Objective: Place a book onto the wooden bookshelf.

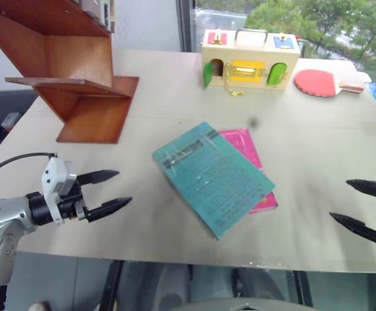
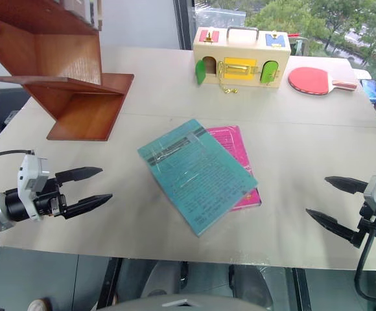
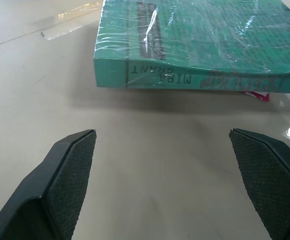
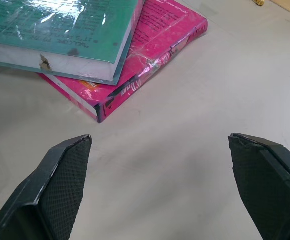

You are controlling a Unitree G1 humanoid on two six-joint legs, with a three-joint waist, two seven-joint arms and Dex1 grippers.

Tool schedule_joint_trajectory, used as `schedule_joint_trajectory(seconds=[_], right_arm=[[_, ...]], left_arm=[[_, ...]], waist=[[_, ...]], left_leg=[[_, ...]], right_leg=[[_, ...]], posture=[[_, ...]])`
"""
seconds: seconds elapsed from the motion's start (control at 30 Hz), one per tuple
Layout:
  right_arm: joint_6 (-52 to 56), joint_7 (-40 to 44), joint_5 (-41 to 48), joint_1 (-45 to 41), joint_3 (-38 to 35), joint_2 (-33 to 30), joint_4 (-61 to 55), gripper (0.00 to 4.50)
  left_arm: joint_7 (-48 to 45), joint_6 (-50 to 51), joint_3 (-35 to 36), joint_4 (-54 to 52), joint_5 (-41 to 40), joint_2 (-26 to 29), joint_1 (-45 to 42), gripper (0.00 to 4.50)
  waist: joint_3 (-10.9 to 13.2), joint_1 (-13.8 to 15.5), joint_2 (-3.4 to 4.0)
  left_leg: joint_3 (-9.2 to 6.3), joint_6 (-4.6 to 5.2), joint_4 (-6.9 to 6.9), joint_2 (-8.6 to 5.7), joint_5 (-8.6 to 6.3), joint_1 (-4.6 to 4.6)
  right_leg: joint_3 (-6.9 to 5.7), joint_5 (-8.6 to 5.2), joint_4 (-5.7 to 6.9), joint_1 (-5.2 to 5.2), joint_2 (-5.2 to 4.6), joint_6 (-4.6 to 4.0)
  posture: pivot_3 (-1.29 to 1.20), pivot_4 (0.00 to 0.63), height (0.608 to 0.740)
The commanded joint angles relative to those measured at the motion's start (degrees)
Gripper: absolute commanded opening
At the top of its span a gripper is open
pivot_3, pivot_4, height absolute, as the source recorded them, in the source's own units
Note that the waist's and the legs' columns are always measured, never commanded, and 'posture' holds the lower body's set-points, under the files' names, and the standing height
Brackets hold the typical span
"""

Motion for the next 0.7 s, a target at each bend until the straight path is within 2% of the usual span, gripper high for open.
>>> schedule_joint_trajectory(seconds=[0.03,0.3,0.4,0.6,0.7], right_arm=[[-0.6,-0.2,-0.3,-1.8,0.8,-1.0,0.0,4.50],[0.0,-2.0,-0.7,-5.4,4.4,-0.6,-1.0,4.50],[-0.2,-4.9,-1.9,-7.7,7.7,0.4,-1.9,4.50],[-1.1,-6.2,-1.6,-11.6,13.7,1.0,-5.6,4.50],[-1.9,-5.0,-0.1,-11.5,13.8,1.2,-7.5,4.50]], left_arm=[[-0.2,-0.5,1.5,-3.0,-0.9,0.2,0.2,4.48],[1.2,5.0,-1.3,-7.5,-5.5,-2.3,-0.8,4.48],[5.3,10.2,-2.8,-9.6,-8.0,-3.8,-1.7,4.48],[23.0,41.8,-2.2,-8.5,-33.1,-4.9,-4.4,4.48],[33.9,49.5,-2.4,-6.2,-44.0,-7.4,-4.5,4.48]], waist=[[0.0,0.0,0.00],[0.0,0.0,-0.02],[0.0,0.0,-0.02],[0.1,-0.1,0.00],[0.1,-0.1,-0.01]], left_leg=[[0.00,0.00,0.00,0.00,0.00,0.00],[0.03,0.00,0.11,0.00,0.00,0.03],[0.02,0.01,0.11,-0.01,0.00,0.03],[-0.04,0.01,0.14,0.01,0.00,0.03],[-0.07,0.02,0.15,-0.01,0.00,0.01]], right_leg=[[0.00,0.00,0.00,0.00,0.00,0.00],[0.03,-0.01,0.02,0.01,-0.04,0.02],[0.04,0.00,0.03,0.04,-0.02,0.03],[0.03,-0.02,0.11,0.03,0.02,0.07],[0.02,-0.02,0.10,0.04,-0.01,0.08]], posture=[[0.00,0.150,0.740],[0.00,0.150,0.740],[0.00,0.150,0.740],[0.00,0.150,0.740],[0.00,0.150,0.740]])
